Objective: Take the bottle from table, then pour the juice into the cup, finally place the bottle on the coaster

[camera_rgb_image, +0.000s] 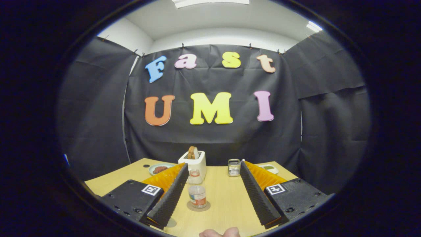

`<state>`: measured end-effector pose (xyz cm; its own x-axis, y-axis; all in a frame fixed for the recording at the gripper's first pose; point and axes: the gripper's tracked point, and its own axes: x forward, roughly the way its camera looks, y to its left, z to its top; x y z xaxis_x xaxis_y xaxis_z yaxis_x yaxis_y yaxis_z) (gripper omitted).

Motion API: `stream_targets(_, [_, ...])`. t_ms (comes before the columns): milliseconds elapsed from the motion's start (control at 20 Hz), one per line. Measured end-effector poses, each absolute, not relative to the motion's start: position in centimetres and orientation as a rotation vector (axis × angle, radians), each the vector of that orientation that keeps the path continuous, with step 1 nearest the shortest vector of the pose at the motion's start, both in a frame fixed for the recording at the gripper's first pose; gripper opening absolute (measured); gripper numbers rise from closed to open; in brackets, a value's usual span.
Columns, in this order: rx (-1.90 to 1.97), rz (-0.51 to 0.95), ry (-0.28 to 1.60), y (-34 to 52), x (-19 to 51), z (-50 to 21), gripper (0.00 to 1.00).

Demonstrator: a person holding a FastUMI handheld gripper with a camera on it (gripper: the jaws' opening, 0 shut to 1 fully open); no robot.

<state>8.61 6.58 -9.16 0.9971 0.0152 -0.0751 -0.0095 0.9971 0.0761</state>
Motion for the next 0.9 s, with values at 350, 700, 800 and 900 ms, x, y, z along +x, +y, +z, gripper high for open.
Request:
stream_targets(350, [0.034,-0.005,0.108,8.6,0.0,-8.0,1.0])
stream_targets(700, [0.051,0.015,0.136,10.3,-4.9,-8.1,1.0])
stream_targets(800, [0.07,0.009,0.122,10.1,-5.8,-7.2,1.0])
stream_targets(900, [0.072,-0.006,0.098,9.8,-6.5,-6.2,1.0])
